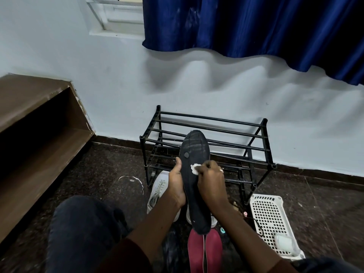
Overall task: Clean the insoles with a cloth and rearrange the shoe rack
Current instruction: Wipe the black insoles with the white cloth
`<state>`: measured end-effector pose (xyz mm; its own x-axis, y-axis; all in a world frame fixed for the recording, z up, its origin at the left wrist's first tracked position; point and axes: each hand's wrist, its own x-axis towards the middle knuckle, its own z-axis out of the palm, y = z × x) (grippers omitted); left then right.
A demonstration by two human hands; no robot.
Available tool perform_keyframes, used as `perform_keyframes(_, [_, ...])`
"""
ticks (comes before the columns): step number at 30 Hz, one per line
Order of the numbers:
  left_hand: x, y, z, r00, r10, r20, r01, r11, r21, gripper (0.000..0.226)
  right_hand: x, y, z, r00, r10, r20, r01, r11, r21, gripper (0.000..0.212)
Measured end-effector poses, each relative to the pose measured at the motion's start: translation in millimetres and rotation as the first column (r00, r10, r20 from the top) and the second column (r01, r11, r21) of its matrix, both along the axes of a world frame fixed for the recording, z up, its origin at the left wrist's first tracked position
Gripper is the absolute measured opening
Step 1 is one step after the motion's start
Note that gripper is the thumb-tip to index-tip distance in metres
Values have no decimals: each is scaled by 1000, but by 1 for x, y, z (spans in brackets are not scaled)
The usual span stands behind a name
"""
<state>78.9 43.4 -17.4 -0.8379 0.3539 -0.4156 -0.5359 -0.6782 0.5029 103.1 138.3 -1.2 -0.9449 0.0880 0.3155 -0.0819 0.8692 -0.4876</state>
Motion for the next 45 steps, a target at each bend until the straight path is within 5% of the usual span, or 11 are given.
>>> perform_keyframes(11, [-1,2,-9,998,57,3,-57,998,-5,65,4,4,-1,998,-38,-47,35,997,-71,20])
perform_keyframes(22, [7,-11,-16,998,-51,-40,51,999,12,59,-6,11,12,972,-128,195,207,857,-471,22])
perform_keyframes(28, [-10,-13,-2,996,-51,-73,56,996,63,87,6,22,9,949,4,315,190,792,-580,19])
perform_keyframes(31, [-17,-11,3,994,-71,-78,79,992,98,83,14,18,7,967,32,254,90,885,-456,18])
perform_keyframes(36, [-15,-3,0,998,-26,-49,30,996,83,78,15,5,-1,999,-13,-34,15,997,74,21])
perform_keyframes(45, [-11,2,-8,998,58,-3,-58,994,95,51,-17,6,16,999,-27,-37,32,989,143,23])
